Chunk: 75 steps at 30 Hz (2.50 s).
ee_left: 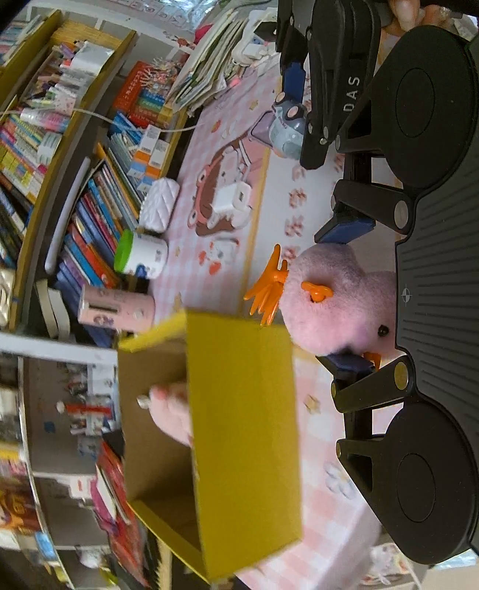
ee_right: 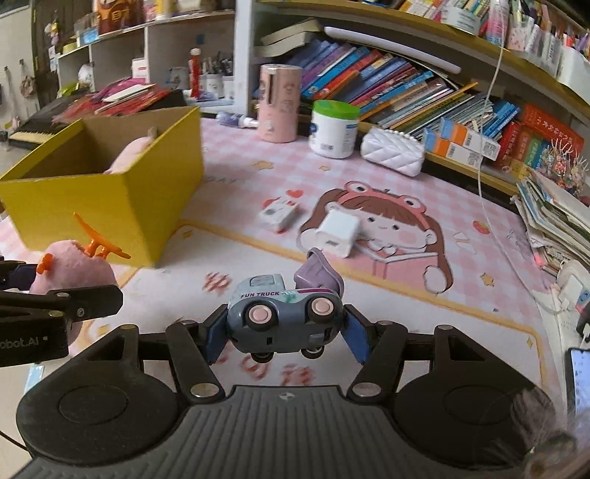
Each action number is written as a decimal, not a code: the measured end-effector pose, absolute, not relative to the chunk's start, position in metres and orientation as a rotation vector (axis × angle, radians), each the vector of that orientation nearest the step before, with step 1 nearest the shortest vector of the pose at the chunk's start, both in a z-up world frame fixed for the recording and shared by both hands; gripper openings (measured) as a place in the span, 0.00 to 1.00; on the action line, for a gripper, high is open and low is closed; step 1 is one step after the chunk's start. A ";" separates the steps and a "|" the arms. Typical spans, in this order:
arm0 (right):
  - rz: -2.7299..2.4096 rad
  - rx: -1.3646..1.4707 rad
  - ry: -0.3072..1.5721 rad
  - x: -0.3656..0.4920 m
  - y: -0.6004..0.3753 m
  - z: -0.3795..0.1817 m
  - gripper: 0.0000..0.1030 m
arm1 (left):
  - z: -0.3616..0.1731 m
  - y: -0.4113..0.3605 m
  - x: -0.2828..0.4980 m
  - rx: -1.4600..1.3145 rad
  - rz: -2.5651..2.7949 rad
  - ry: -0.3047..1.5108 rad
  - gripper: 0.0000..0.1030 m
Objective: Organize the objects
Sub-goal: 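Carry the chick in the left tool and the truck in the right tool toward the yellow box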
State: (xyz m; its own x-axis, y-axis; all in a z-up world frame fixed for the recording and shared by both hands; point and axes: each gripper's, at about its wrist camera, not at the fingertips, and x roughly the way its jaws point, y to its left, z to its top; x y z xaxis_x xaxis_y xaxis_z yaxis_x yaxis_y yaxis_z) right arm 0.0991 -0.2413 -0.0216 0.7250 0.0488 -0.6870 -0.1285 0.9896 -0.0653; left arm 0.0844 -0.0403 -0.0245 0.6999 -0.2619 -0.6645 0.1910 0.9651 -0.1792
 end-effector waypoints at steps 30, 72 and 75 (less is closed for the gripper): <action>0.252 -0.095 0.769 -0.005 -0.092 -0.023 0.59 | -0.014 0.100 -0.011 -0.113 -0.140 0.710 0.57; 0.320 -0.065 0.588 0.067 -0.076 0.025 0.59 | 0.035 0.111 0.052 -0.084 -0.044 0.486 0.57; 0.336 -0.052 0.546 0.094 -0.079 0.040 0.59 | 0.040 0.106 0.074 -0.090 -0.032 0.465 0.57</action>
